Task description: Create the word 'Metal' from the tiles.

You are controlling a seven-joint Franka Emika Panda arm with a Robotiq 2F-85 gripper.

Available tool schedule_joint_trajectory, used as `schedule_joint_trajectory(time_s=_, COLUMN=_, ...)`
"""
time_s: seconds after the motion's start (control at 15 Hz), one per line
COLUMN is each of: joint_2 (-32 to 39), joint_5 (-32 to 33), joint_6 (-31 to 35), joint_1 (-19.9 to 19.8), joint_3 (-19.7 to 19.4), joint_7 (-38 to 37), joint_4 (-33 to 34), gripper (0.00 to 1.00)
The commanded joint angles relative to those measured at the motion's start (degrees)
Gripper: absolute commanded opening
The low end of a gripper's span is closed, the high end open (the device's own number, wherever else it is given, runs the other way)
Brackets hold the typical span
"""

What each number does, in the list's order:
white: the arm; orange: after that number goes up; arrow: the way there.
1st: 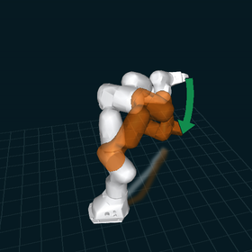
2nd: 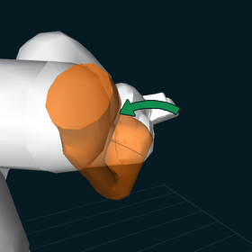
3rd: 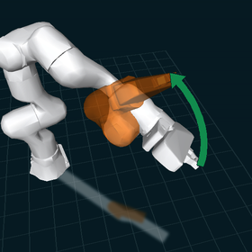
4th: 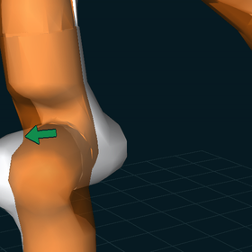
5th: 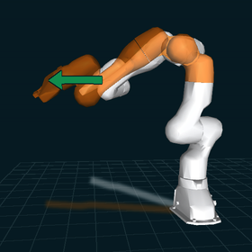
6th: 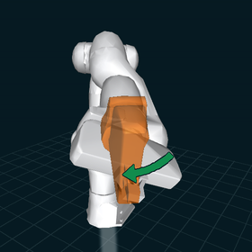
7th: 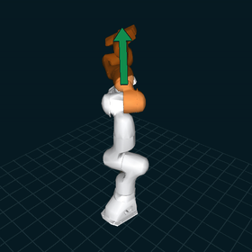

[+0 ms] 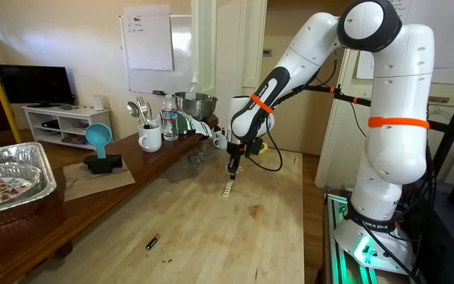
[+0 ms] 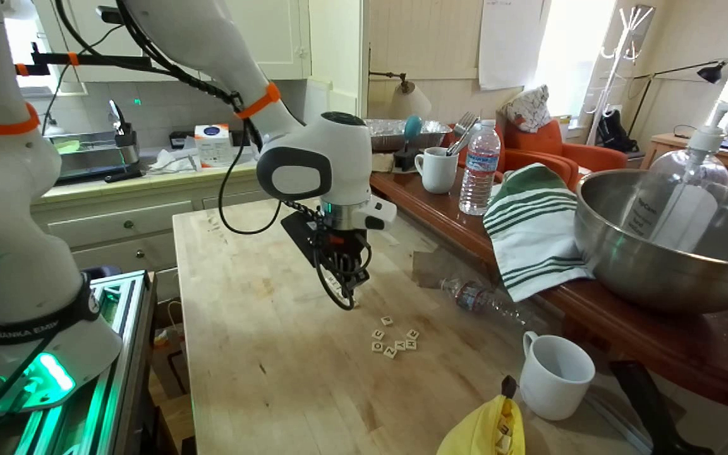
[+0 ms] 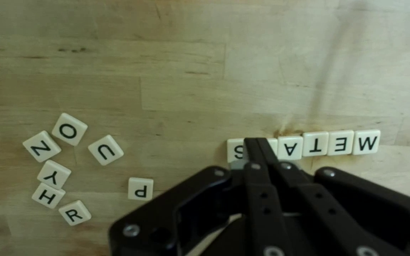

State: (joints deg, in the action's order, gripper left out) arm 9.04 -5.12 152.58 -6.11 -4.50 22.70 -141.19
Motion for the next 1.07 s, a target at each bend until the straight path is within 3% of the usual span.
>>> schedule_joint_trajectory(time_s=0.0, joint_2=2.1, joint_5=0.0, joint_6=2.0, joint_1=-1.2, joint_3=0.9, joint_7=1.0, joint_4=0.9, gripper=0.00)
schedule_joint_trajectory(time_s=1.0, joint_2=7.5, joint_5=0.1, joint_6=5.2, joint_1=-3.8, joint_3=3.4, joint_7=3.6, joint_4=4.0, gripper=0.00)
